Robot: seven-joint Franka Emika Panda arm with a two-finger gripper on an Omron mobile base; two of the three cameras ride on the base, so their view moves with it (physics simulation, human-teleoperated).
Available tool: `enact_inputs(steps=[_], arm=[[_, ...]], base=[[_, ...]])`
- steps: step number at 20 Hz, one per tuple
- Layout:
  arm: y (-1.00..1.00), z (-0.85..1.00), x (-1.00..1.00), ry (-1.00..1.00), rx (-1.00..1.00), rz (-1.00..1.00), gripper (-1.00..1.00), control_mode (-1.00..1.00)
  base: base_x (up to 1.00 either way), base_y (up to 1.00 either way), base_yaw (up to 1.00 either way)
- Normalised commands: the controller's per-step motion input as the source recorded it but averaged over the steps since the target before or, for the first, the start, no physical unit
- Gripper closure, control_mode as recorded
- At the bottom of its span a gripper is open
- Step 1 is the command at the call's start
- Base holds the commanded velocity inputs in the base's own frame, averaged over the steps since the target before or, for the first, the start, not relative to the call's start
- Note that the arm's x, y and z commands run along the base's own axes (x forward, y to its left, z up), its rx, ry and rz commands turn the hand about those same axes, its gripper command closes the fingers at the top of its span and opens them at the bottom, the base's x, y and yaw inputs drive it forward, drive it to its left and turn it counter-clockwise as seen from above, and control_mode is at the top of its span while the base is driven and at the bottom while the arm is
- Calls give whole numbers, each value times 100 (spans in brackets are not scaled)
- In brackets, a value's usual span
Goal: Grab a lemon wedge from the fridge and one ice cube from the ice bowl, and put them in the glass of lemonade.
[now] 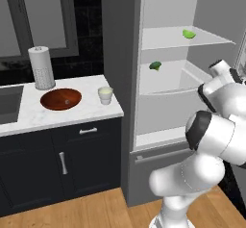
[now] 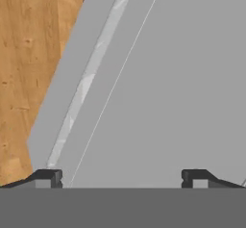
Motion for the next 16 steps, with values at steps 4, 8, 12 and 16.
enact_inputs(steps=[4,8,12,16], arm=[[6,9,-18,-22,-4,25,-100,-100],[100,13,-26,-44,-9,24,-100,-100],[100,10,-36,-46,-2,14,-100,-100],[100,0,-32,-41,0,1,-100,-100]], base=[[0,0,0],[0,0,0],[0,0,0],[0,0,0]])
